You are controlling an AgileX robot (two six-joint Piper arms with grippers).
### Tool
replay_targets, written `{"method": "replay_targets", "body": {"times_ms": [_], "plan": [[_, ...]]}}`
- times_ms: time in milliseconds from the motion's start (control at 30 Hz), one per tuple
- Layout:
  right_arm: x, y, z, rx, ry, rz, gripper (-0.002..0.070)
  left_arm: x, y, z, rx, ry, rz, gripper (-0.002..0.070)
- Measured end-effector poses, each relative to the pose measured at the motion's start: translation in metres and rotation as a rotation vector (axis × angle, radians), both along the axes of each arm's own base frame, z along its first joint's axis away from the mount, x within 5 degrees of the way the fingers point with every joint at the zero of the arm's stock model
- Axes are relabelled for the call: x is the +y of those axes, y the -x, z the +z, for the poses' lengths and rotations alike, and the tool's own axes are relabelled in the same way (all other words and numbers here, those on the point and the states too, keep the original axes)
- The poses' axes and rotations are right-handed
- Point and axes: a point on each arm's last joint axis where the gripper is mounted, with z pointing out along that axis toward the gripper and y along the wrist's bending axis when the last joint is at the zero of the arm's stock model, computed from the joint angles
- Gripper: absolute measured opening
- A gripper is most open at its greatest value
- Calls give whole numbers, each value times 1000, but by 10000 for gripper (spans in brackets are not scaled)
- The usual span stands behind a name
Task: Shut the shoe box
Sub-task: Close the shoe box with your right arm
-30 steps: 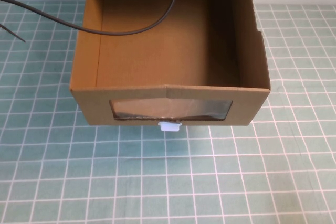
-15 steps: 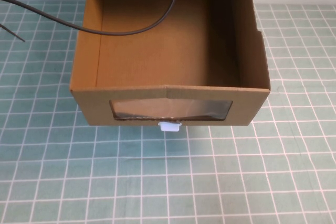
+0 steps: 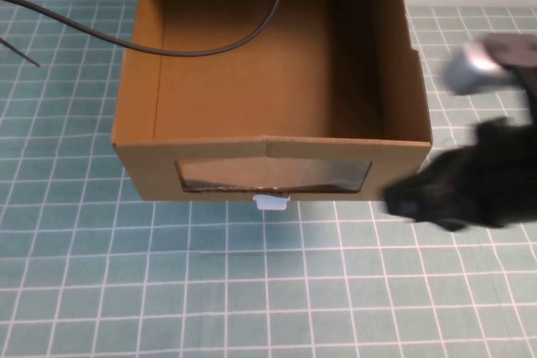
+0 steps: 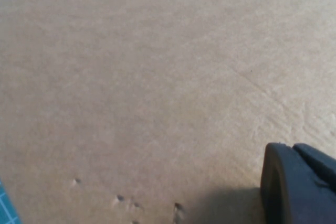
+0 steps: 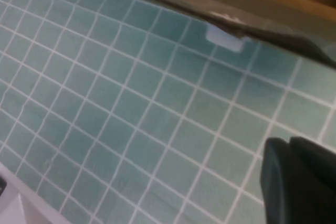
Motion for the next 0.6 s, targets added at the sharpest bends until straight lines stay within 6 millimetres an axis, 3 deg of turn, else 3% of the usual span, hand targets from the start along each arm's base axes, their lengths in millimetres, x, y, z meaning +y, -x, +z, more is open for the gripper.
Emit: {"method": "replay_targets", "body": {"times_ms": [133, 233, 600], "plan": [[36, -1, 2, -122, -26, 33, -11, 0, 0, 0, 4, -2, -4, -5], [52, -8, -1, -168, -64, 22, -11, 0, 1, 0, 12, 6, 0, -5], [75, -39, -21, -181, -68, -19, -11, 0, 1, 0, 22, 13, 2, -5]]}}
